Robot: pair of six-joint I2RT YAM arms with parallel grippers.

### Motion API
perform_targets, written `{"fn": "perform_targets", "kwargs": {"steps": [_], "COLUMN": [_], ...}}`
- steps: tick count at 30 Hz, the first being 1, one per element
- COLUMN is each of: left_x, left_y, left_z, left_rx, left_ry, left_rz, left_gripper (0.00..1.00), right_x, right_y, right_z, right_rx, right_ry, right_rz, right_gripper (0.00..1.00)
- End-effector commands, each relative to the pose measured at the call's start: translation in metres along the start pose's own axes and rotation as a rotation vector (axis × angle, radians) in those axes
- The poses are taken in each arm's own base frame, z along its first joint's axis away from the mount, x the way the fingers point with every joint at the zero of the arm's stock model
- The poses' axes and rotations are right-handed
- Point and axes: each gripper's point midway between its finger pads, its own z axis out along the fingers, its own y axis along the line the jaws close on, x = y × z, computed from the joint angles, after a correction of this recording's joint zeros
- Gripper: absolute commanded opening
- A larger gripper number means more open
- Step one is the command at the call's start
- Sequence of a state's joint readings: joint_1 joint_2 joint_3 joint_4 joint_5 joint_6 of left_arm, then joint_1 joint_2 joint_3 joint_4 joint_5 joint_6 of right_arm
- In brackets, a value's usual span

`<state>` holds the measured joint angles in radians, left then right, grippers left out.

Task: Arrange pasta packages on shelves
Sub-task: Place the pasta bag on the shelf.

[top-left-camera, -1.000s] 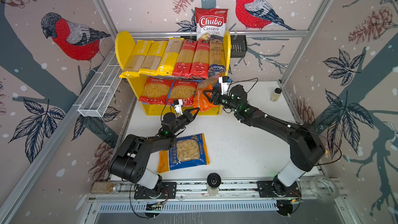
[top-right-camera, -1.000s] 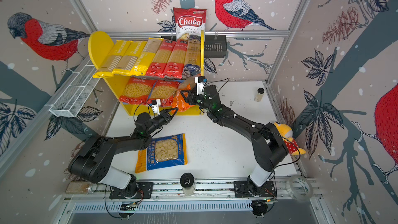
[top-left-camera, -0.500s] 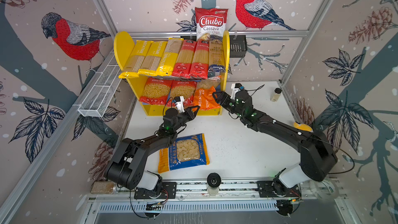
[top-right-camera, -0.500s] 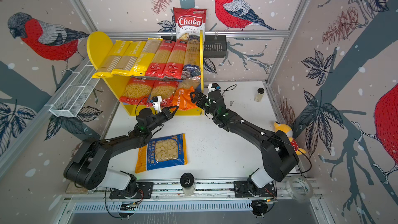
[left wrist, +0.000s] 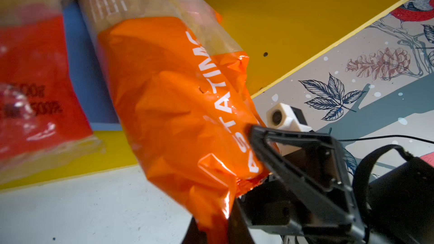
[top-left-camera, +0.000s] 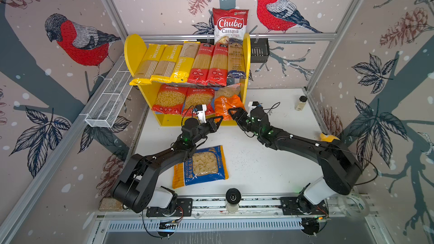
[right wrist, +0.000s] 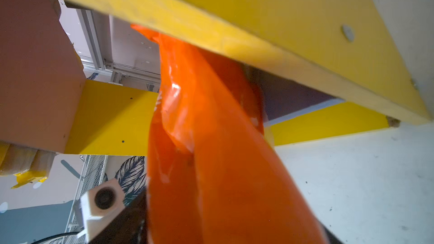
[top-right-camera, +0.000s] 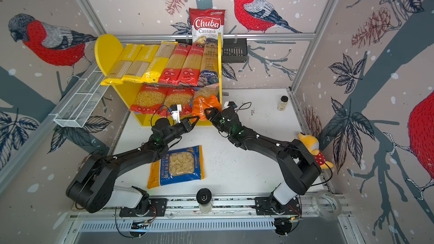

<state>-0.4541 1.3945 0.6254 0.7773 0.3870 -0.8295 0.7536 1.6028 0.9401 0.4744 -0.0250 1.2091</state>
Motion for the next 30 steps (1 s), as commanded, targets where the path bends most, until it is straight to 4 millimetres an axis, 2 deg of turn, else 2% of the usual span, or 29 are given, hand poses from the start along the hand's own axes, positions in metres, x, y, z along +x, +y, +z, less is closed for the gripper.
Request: {"fn": "perform_targets", "kwargs": {"steps": [1,8,12,15,18,21,26,28,30], "left_x": [-0.016,-0.031,-0.033,-0.021,-0.008,-0.013,-0.029,-0.034,-0.039], "left_y": [-0.020,-0.027,-0.029,-0.008,0.017,0.025,0.011,0.000,-0.011], "left_z": [0.005,0.024,0.028,0.029,0.028,0.028,0.035,0.035,0.036], "left_rx": [0.027,-0.013,-0.027,-0.073,-0.114,-0.121,-0.095,-0.071,-0.063], "left_ry": [-0.009,0.024,0.028,0.048,0.068,0.055,0.039,0.028,0.021], "left_rz": [0.139,0.224,0.257,0.236,0.193,0.177,0.195,0.203,0.231], "left_gripper": [0.06,0.07,0.08,0.10,0.10,0.11,0.12,0.12,0.12], "right_x": [-0.014,-0.028,-0.041,-0.040,-0.029,-0.017,-0.007,-0.003,-0.003], "right_y": [0.024,0.040,0.042,0.028,0.011,-0.001,-0.003,-0.003,0.000], "right_z": [0.006,0.018,0.021,0.028,0.034,0.037,0.023,0.017,0.017], "right_rx": [-0.115,-0.203,-0.217,-0.176,-0.141,-0.110,-0.099,-0.096,-0.105], "right_ry": [-0.066,-0.140,-0.207,-0.224,-0.203,-0.157,-0.150,-0.149,-0.142], "right_rz": [0.071,0.154,0.180,0.196,0.214,0.219,0.203,0.200,0.191], "right_gripper": [0.67,0.36,0.29,0.33,0.36,0.51,0.56,0.55,0.50]}}
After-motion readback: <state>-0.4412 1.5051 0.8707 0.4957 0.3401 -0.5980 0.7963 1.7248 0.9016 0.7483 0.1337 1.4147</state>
